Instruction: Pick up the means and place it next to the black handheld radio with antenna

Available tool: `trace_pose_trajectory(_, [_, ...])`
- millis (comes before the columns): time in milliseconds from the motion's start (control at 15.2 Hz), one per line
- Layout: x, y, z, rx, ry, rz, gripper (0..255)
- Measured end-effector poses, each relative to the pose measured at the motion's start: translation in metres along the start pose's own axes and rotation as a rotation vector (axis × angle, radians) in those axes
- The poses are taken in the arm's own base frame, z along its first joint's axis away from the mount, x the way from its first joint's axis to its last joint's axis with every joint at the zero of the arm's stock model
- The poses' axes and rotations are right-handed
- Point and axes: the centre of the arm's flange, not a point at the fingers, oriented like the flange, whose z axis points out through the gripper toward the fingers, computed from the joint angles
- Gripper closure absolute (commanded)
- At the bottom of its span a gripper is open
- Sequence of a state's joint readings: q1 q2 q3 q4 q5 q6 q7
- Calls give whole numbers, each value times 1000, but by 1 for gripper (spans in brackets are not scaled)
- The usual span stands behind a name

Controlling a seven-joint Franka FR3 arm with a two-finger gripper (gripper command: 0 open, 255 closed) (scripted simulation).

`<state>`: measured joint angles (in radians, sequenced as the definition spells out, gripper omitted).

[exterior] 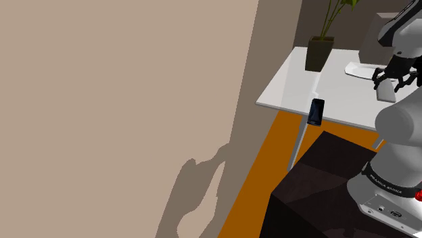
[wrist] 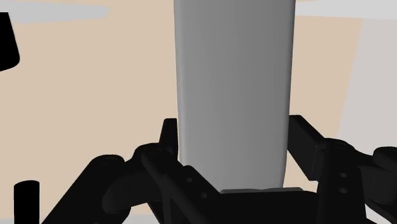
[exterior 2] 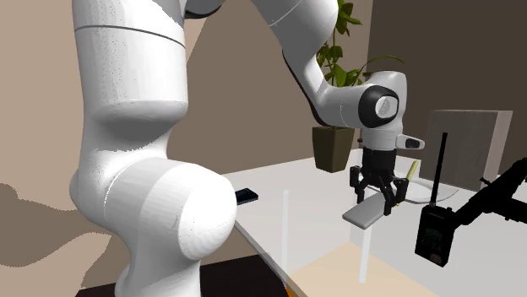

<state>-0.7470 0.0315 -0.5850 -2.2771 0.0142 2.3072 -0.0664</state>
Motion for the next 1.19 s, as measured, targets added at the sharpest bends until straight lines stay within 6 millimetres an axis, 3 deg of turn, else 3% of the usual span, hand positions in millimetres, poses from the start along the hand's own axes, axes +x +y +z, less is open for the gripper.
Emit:
trace_pose_trajectory(66, [0, 0, 0, 0, -1, 0, 255])
trace_pose_trajectory(132, [0, 0, 0, 0, -1, 0, 0])
trace_pose_trajectory(528, [-2, 0, 4, -1, -11, -1, 0])
trace_pose_trajectory(792, [0, -2, -36, 0, -10, -2, 0])
trace_pose_trajectory(1188, [-1, -1, -46, -1, -11, -1, 0])
